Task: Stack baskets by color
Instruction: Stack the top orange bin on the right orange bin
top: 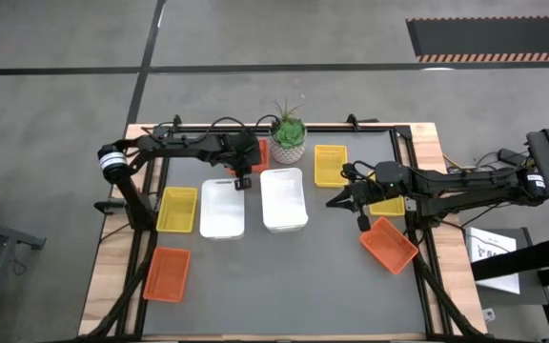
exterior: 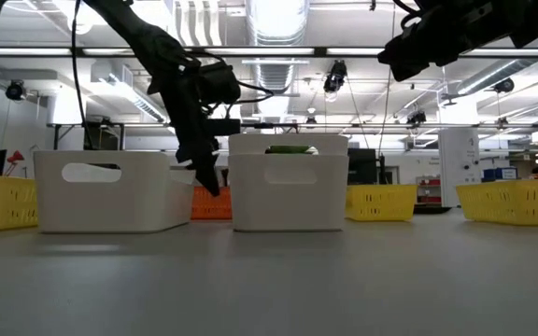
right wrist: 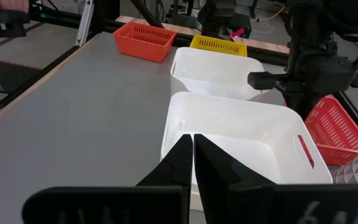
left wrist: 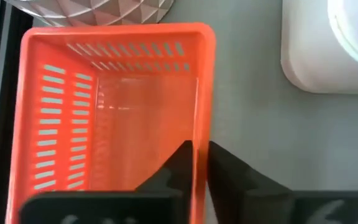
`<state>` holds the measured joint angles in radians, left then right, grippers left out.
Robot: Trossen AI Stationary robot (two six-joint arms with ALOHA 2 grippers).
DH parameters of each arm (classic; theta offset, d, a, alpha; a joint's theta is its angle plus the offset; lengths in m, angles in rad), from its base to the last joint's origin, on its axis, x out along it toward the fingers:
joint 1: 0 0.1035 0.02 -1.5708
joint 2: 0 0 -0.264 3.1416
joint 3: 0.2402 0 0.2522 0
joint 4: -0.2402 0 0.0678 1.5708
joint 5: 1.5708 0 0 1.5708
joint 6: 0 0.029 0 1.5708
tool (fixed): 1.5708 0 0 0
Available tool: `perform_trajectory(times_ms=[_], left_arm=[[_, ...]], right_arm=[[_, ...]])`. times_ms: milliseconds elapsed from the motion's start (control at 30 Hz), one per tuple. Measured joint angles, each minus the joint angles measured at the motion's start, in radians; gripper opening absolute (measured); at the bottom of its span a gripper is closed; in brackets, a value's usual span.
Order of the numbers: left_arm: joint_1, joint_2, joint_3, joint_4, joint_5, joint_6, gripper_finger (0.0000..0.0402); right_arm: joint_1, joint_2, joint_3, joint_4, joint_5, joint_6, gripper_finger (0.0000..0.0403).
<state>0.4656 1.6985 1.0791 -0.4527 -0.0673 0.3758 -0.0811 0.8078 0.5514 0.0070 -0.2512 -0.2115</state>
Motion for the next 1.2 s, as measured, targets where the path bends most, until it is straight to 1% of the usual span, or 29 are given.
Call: perform_trajectory(times_ms=[33,100,267,367,567,767,867,1000,1200], left_arm=[[0.0,0.0,0.001,0.0,0.0,0.004,0.0009],[-0.001,-0.005,0.002,-0.002,-0.019,0.013,0.0006],[-0.025,-0.081,0.006,-0.008,-0.188,0.034,0.0002],[-0.037,-0.161,0.006,-0.014,-0.229,0.034,0.0002],[-0.106,-0.354,0.005,-0.002,-0.229,0.002,0.0001],[-0.245,-0.502,0.002,0.001,-0.217,-0.042,0.0001],[-0.316,-0.548,0.001,0.004,-0.216,-0.089,0.0001],[-0.41,-0.573,-0.01,0.025,-0.165,-0.131,0.0001],[-0.528,-0.559,-0.072,0.163,-0.105,-0.127,0.0]], right_arm=[[0.0,0.0,0.0,0.0,0.0,0.0,0.0009],[0.0,0.0,0.0,0.0,0.0,0.0,0.0009],[0.0,0.0,0.0,0.0,0.0,0.0,0.0009],[0.0,0.0,0.0,0.002,0.0,-0.001,0.0009],[0.0,0.0,0.0,0.006,0.0,-0.005,0.0009],[0.0,0.0,0.0,0.014,0.0,-0.008,0.0009],[0.0,0.0,0.0,0.035,-0.001,0.003,0.0014],[0.0,0.0,0.0,0.037,-0.001,0.028,0.0042],[0.001,0.0,0.0,0.108,-0.002,0.046,0.0105]])
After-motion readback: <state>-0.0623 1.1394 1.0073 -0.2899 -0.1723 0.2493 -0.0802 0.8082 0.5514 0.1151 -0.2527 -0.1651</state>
